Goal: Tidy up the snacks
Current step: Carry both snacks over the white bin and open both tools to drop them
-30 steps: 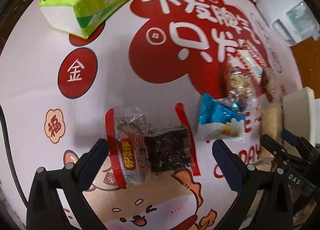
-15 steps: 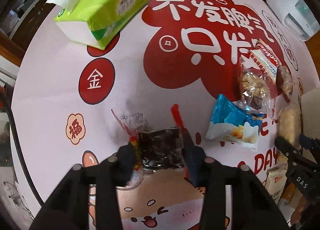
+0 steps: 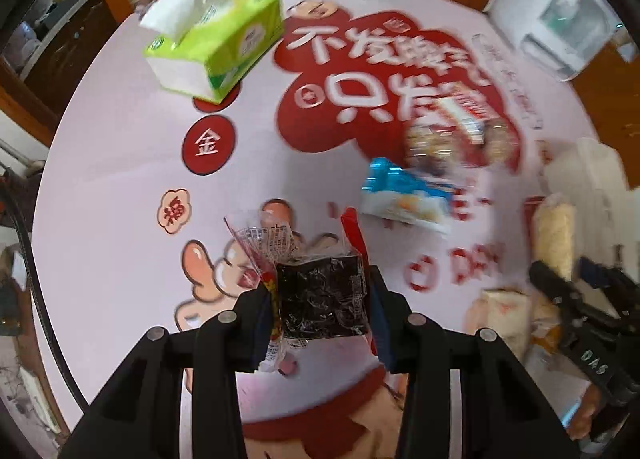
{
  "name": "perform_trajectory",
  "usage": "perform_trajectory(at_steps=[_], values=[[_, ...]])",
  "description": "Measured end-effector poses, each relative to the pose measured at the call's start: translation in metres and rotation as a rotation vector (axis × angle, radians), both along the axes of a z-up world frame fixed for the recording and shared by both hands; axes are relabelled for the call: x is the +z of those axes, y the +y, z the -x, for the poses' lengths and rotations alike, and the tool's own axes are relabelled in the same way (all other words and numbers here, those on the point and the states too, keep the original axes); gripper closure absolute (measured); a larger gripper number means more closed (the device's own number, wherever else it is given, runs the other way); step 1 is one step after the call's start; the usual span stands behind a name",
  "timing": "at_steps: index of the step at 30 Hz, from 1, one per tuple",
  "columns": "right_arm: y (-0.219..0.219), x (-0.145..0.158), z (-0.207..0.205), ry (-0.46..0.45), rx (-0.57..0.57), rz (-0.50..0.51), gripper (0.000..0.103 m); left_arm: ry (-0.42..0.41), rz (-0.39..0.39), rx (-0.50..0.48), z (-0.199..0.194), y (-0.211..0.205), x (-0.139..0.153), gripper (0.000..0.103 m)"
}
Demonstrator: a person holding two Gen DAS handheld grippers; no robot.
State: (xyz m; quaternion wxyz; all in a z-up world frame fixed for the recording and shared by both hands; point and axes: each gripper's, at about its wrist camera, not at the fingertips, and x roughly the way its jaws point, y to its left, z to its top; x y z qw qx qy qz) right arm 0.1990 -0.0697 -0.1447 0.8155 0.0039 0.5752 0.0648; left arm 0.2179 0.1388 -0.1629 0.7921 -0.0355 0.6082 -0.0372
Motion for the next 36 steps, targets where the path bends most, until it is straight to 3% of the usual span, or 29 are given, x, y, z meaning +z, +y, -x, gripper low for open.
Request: perform_trajectory(at_steps=[9, 22, 36], values=[[-0.028, 0.060, 0.050, -0.079, -0.025, -0.088, 0.044, -0.099, 0.134, -0.101, 0.036, -0.049, 0.077, 0.063], [-0.124, 0.131, 0.095, -0.248, -0.123, -0.027, 0.044, -0.236, 0.224, -0.296, 0.056, -0.180, 0.167, 0.063], [-0.222, 0.152, 0.097, -0.339, -0.261, 0.027, 0.044, -0.302, 0.157, -0.404, 0.055, -0.290, 0.186, 0.062]])
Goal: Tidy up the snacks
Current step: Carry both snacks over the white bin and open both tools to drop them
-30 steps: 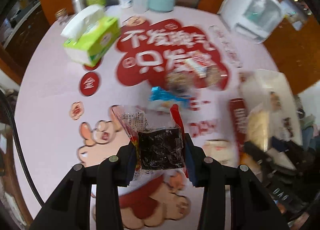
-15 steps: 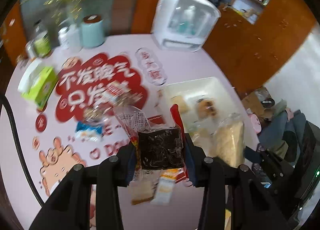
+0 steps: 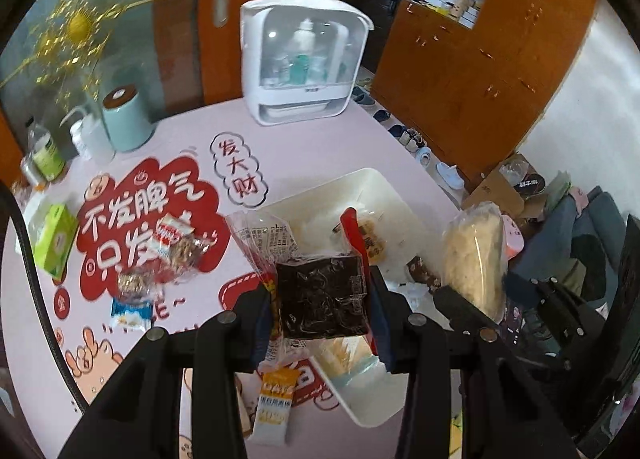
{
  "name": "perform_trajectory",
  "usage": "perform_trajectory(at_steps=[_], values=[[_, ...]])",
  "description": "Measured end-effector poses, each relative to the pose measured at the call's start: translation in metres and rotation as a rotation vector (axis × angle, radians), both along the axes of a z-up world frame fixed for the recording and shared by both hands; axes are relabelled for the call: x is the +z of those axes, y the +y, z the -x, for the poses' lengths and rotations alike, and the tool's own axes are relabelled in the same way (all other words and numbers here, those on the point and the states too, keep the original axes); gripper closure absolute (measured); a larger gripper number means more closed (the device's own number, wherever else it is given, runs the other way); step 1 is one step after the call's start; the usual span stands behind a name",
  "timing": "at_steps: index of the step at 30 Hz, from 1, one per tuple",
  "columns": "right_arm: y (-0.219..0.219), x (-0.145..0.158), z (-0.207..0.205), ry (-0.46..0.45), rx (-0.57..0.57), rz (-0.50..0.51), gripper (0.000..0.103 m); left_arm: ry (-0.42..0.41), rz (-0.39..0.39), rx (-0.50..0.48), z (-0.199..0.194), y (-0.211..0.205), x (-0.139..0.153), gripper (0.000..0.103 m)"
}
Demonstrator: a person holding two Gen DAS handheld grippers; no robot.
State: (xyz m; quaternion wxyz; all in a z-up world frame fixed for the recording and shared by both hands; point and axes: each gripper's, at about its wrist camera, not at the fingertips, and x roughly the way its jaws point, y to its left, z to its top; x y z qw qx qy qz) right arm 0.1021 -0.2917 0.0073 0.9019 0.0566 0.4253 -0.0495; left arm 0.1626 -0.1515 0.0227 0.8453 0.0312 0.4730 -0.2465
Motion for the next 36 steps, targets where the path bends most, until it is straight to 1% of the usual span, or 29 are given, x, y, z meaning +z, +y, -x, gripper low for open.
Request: perform_trajectory(at_steps=[6, 11, 17, 23, 26, 27, 28, 30, 32, 33, 34, 35, 36], values=[[-0.024, -0.011, -0.005, 0.019, -0.033, 0.000, 0.044, -0.030, -0.059, -0.026, -0.004, -0.036, -0.005, 0.062], [-0.037, -0.021, -0.007, 0.041, -0.049, -0.001, 0.044, -0.016, -0.089, -0.041, -0.008, -0.056, -0.016, 0.062], [-0.045, -0.028, -0.008, 0.056, -0.064, 0.005, 0.044, -0.005, -0.118, -0.057, -0.010, -0.068, -0.028, 0.062], [-0.043, -0.035, -0.013, 0.081, -0.063, 0.014, 0.044, -0.003, -0.161, -0.062, -0.013, -0.074, -0.038, 0.061], [-0.043, -0.040, -0.014, 0.098, -0.061, 0.009, 0.044, -0.005, -0.179, -0.061, -0.016, -0.077, -0.043, 0.053], [-0.043, -0.041, -0.014, 0.104, -0.059, 0.009, 0.044, -0.008, -0.185, -0.066, -0.017, -0.077, -0.044, 0.045], [-0.042, -0.043, -0.015, 0.113, -0.057, 0.011, 0.044, -0.008, -0.187, -0.074, -0.017, -0.078, -0.044, 0.031], [-0.041, -0.049, -0.017, 0.145, -0.052, 0.005, 0.044, -0.014, -0.182, -0.087, -0.017, -0.078, -0.044, 0.014], [-0.041, -0.056, -0.018, 0.171, -0.046, -0.011, 0.043, -0.027, -0.182, -0.087, -0.015, -0.076, -0.043, 0.013], [-0.040, -0.058, -0.017, 0.177, -0.046, -0.010, 0.041, -0.026, -0.186, -0.088, -0.014, -0.075, -0.044, 0.013], [-0.039, -0.059, -0.016, 0.177, -0.049, -0.002, 0.032, -0.023, -0.194, -0.086, -0.014, -0.074, -0.045, 0.013], [-0.038, -0.059, -0.015, 0.172, -0.055, 0.014, 0.027, -0.021, -0.199, -0.084, -0.013, -0.073, -0.046, 0.013], [-0.037, -0.057, -0.014, 0.164, -0.060, 0.030, 0.019, -0.019, -0.204, -0.081, -0.013, -0.071, -0.047, 0.013]])
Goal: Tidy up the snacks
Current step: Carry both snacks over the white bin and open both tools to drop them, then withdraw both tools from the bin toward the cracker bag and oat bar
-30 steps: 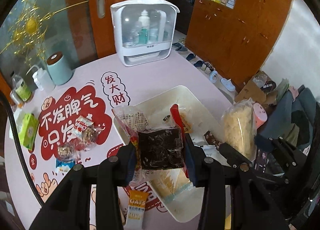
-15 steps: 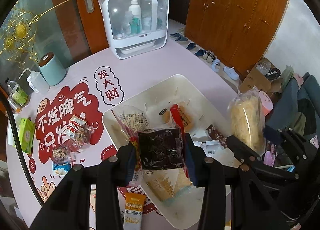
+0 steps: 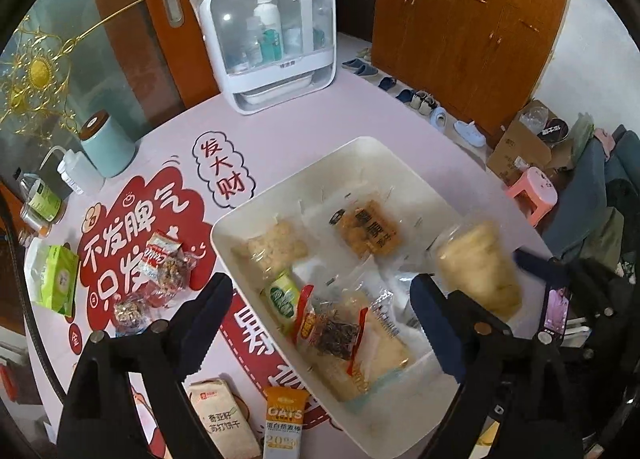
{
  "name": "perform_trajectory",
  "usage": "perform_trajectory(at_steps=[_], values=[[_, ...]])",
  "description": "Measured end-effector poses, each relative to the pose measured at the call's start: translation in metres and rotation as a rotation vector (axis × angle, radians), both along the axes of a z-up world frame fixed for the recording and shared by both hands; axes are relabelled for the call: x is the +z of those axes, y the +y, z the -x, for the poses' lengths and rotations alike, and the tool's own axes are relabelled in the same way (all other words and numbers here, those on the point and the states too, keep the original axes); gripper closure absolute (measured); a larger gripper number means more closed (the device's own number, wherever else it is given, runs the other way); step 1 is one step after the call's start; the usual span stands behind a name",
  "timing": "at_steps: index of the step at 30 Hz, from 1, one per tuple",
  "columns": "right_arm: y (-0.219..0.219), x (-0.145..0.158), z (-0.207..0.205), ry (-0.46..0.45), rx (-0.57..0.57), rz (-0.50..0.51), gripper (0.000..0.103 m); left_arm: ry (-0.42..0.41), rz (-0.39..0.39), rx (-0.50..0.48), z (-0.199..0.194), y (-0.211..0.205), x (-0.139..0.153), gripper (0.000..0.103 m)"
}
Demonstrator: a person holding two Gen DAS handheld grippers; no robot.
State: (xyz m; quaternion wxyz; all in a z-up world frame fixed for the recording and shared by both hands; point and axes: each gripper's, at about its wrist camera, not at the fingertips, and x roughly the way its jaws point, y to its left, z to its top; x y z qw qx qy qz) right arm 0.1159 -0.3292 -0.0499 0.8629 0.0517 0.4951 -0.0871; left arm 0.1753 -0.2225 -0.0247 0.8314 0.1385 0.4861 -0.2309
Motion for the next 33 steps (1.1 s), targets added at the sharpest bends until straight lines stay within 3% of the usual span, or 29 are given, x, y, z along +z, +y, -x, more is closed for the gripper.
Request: perform_trajectory(at_steps=[18, 33], values=[[0.030, 0.008, 0.013, -0.001, 0.004, 0.036, 0.017, 0.018, -0.010, 0.086, 0.014, 0.068, 0.005, 0.013], [0.087, 0.017, 0.017, -0.011, 0.021, 0.020, 0.017, -0.010, -0.022, 0.173, 0.031, 0.167, 0.016, 0.013]])
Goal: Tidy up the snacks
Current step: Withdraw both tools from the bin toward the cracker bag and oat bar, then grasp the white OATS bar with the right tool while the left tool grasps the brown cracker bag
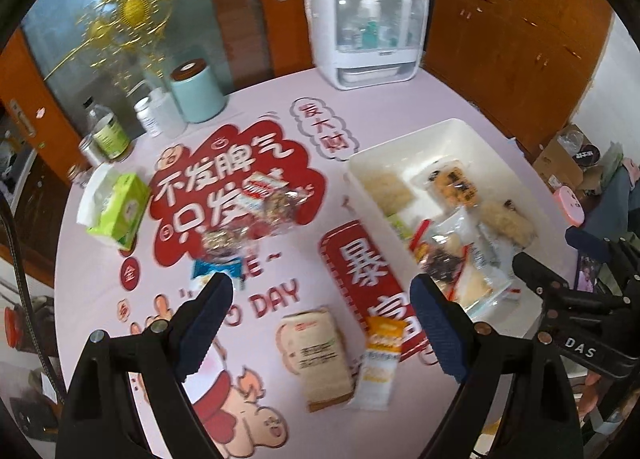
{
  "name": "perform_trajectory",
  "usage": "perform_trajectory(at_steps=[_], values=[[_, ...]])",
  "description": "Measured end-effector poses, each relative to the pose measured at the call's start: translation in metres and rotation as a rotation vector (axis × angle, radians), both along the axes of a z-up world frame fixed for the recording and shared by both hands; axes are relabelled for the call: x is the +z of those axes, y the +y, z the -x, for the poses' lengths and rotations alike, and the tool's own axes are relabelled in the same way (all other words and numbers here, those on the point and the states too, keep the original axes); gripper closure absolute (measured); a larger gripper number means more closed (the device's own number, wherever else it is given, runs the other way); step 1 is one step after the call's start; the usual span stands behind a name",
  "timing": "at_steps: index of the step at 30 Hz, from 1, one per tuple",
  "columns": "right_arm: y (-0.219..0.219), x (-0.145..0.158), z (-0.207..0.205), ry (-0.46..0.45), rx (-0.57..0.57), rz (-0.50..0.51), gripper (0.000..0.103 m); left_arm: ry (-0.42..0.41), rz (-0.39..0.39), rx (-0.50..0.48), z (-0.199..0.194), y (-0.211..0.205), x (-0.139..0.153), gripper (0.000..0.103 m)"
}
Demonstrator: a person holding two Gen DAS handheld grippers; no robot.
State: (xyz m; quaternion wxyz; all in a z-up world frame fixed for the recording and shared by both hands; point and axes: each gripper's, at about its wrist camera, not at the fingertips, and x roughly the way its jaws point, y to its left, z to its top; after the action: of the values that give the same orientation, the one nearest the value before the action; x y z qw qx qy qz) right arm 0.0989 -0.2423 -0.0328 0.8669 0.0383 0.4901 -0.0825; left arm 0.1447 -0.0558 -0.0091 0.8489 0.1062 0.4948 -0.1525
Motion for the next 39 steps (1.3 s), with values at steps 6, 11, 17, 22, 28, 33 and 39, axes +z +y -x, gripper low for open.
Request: perform_trajectory(at_steps=[6, 11, 17, 22, 28, 33, 39], values=[[0.037, 0.005, 0.007, -0.047, 0.024, -0.036, 0.017, 0.051, 0.006, 0.029, -0.003, 0.041, -0.019, 0.013], [0.069, -0.006, 0.015, -0.036, 0.054, -0.017, 0.017, 0.122, 0.009, 0.008, -0.005, 0.056, -0.053, 0.013], [0.100, -0.036, 0.035, 0.018, 0.072, -0.019, 0.018, 0.237, 0.034, -0.036, -0.007, 0.051, -0.107, 0.013], [0.119, -0.064, 0.051, 0.075, 0.073, -0.022, 0.022, 0.262, 0.011, -0.077, -0.011, 0.036, -0.142, 0.013], [0.126, -0.092, 0.057, 0.124, 0.039, -0.059, 0.024, 0.304, -0.020, -0.095, -0.014, 0.018, -0.179, 0.013], [0.121, -0.110, 0.053, 0.163, -0.003, -0.133, 0.024, 0.338, -0.079, -0.102, -0.008, 0.018, -0.204, 0.013], [0.122, -0.130, 0.039, 0.202, -0.031, -0.202, 0.024, 0.395, 0.003, -0.059, -0.006, 0.044, -0.210, 0.014]])
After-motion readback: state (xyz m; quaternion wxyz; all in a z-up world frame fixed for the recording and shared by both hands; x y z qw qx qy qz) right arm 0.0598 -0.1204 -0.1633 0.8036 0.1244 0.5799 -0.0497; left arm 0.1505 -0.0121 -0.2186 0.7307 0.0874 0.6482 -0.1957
